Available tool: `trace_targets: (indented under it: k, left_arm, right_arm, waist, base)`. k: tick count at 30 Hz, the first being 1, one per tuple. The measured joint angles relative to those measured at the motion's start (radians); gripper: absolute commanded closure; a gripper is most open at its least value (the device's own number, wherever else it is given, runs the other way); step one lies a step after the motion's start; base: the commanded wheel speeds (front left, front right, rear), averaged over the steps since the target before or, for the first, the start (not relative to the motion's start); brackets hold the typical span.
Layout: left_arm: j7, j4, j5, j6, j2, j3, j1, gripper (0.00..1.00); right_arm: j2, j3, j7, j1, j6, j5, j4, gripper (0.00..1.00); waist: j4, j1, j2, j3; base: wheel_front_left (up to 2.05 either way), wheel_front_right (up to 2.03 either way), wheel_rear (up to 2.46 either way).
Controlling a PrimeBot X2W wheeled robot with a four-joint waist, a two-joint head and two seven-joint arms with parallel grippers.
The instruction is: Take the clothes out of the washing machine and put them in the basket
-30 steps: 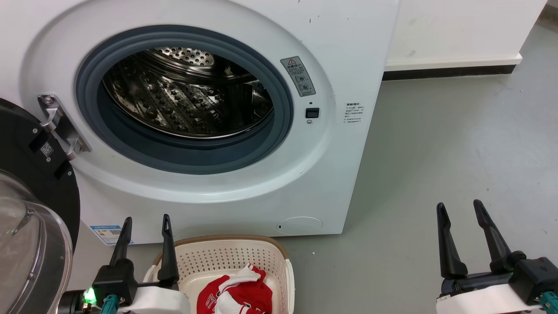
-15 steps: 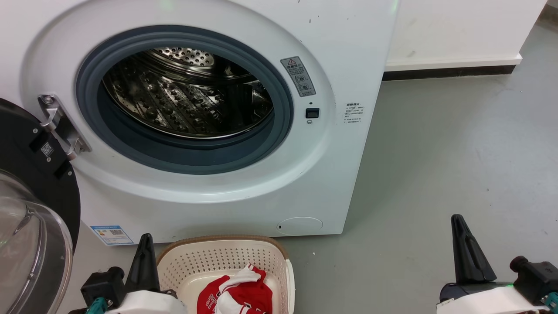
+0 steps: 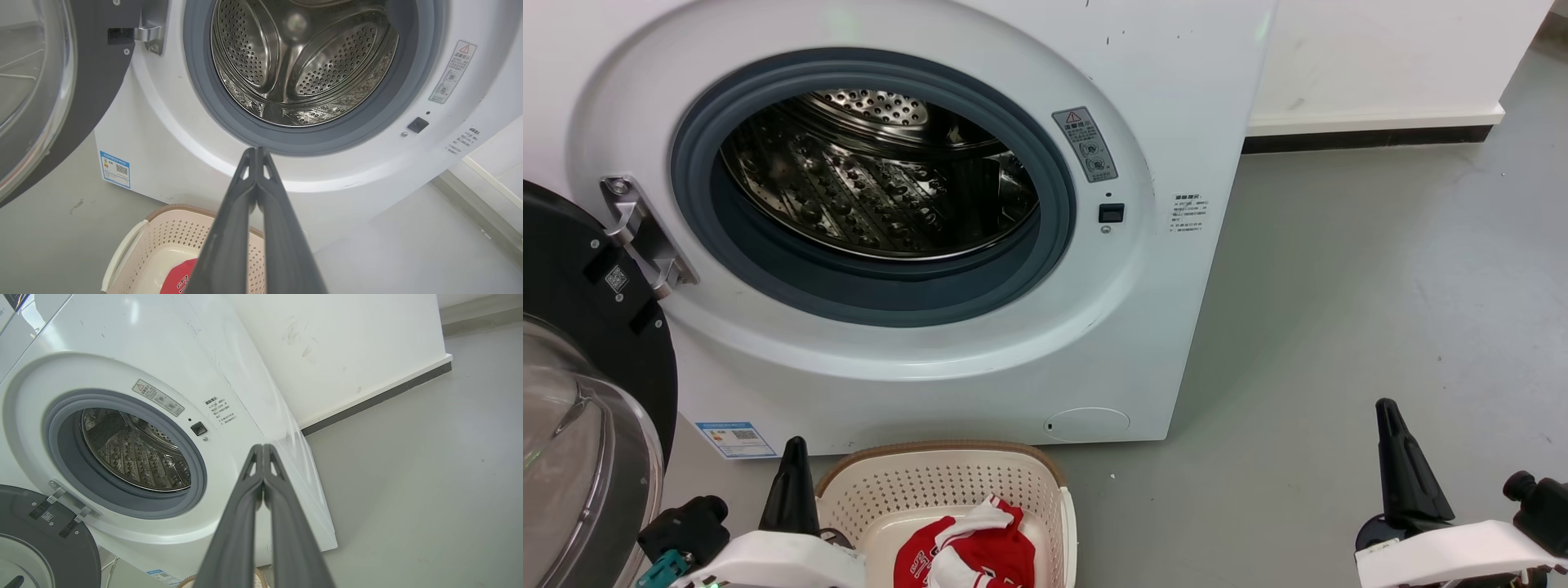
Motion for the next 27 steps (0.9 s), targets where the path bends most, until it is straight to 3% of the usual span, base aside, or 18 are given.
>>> trace_targets:
  k: [27]
  left_arm:
    - [0.096,0.032,-0.403,-0.044,0.0,0.025,-0.045,1.0]
  right_arm:
    - [-0.012,-0.015,0.084,-0.06,0.0,0.392,0.061,1.0]
  waist:
    - [0.011,0.0,0.0,-0.006]
  base:
    - [0.0,0.0,0.0]
